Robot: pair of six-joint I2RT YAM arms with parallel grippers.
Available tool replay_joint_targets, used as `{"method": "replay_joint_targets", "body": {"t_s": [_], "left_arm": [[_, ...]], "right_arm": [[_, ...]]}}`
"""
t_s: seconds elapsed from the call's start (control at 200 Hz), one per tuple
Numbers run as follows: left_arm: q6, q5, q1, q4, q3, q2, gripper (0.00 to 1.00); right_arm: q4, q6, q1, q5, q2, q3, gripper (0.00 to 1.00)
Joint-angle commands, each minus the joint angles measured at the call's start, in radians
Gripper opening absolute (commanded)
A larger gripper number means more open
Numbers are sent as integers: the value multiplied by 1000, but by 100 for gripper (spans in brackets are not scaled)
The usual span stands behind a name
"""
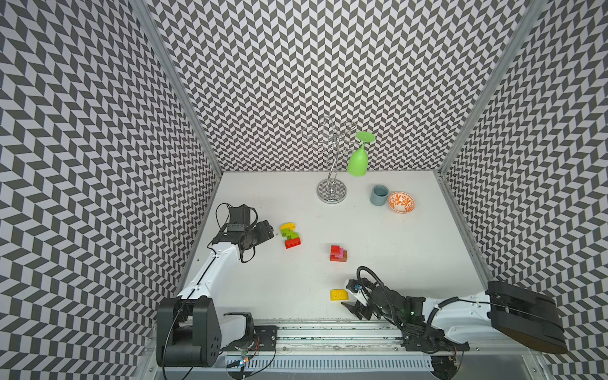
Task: Assemble the letter s with lego
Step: Pick up the lego brick from the center of the board.
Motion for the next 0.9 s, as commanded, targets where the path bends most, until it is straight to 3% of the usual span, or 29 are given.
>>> {"method": "replay_joint_targets", "body": {"t_s": [0.0,0.14,0.315,0.591,0.896], "left_arm": [[3,9,-3,13,-4,8,74],[3,9,-3,14,-4,8,74],[4,9,-3,12,-3,9,74],[3,12,-3,14,-3,9,74],[2,9,-2,14,-3,7,74]], "right_arm": [[111,-17,3,-18,72,33,79],[147,-21,3,-47,151,42,78],[150,47,12,-129,155,20,65],[170,143,69,-79,51,-63,61],[213,139,70,-13,99,-76,59]]}}
